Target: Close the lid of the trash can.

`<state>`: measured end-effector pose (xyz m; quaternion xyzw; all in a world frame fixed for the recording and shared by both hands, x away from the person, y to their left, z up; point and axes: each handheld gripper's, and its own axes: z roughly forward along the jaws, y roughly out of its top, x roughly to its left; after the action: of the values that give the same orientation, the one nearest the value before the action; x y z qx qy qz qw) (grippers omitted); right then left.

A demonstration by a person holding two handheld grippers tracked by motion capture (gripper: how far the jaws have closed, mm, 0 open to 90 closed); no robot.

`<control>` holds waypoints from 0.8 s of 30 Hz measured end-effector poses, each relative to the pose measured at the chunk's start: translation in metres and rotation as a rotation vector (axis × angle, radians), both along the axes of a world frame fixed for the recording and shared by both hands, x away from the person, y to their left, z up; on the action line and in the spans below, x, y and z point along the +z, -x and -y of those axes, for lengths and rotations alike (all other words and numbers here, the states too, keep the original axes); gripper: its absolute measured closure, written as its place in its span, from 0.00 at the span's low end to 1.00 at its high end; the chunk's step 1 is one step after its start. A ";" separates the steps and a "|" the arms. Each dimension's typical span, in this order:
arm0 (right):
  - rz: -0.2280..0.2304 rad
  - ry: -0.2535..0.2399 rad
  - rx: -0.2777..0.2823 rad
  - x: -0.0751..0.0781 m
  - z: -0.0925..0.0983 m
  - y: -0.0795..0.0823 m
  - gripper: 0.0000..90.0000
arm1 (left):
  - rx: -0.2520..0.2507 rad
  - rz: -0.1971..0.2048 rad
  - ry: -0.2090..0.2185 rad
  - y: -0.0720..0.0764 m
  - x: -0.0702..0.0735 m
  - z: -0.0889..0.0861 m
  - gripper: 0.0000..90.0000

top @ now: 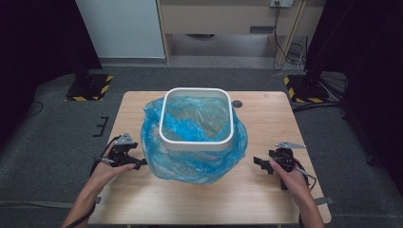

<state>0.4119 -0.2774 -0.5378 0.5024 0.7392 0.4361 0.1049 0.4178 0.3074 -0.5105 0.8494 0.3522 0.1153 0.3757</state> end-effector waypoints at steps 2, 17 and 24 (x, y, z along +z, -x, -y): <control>0.000 0.000 0.000 0.000 0.000 0.000 0.09 | 0.018 -0.007 -0.002 -0.001 -0.005 -0.002 0.04; 0.001 0.003 -0.002 0.000 0.000 0.000 0.09 | 0.071 0.000 -0.036 0.000 -0.023 -0.006 0.02; 0.001 0.006 0.000 0.000 -0.001 0.001 0.09 | 0.082 0.026 -0.070 0.003 -0.026 0.000 0.00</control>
<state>0.4108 -0.2764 -0.5378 0.5019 0.7403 0.4343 0.1070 0.4148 0.3075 -0.5363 0.8453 0.3775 0.1540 0.3454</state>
